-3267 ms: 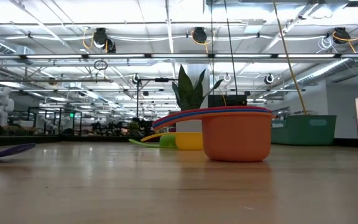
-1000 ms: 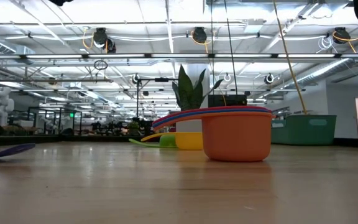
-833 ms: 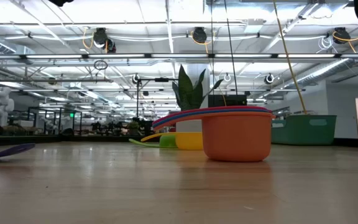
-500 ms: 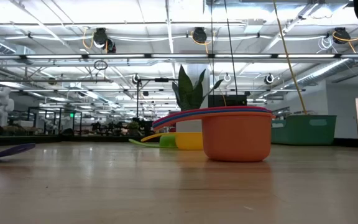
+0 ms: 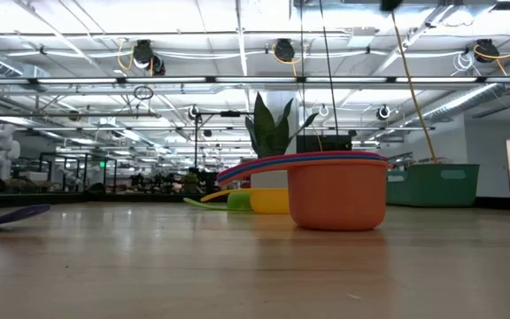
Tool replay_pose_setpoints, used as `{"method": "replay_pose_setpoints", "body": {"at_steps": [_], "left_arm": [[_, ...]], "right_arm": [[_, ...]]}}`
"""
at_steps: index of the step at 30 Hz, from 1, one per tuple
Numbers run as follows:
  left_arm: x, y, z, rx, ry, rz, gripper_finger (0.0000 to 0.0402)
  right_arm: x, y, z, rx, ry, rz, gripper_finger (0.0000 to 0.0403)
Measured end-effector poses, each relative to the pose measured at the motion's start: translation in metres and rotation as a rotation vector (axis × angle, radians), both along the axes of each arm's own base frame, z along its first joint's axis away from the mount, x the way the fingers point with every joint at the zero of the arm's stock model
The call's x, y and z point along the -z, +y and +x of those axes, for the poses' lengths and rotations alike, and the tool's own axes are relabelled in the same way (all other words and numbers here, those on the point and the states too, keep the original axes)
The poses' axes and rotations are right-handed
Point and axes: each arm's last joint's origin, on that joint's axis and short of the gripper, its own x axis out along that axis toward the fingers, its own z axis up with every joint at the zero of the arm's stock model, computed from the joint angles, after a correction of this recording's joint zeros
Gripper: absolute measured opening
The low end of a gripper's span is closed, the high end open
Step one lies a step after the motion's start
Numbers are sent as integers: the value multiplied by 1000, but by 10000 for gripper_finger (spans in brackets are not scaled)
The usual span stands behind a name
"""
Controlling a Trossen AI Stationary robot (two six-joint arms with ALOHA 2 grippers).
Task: Nest measuring cups in basket
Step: Stack the light blue measuring cup on top of the red measuring cup
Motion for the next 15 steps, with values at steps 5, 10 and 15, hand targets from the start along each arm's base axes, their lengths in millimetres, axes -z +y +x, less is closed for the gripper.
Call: {"method": "replay_pose_setpoints", "body": {"at_steps": [5,10,15], "left_arm": [[10,-5,-11,-159,64,77,7],[22,-13,-12,-195,86,81,5],[35,-26,-10,-173,92,81,6]], "right_arm": [[12,12,-13,196,112,20,145],[22,29,-30,256,160,72,138],[23,43,-45,247,152,122,129]]}}
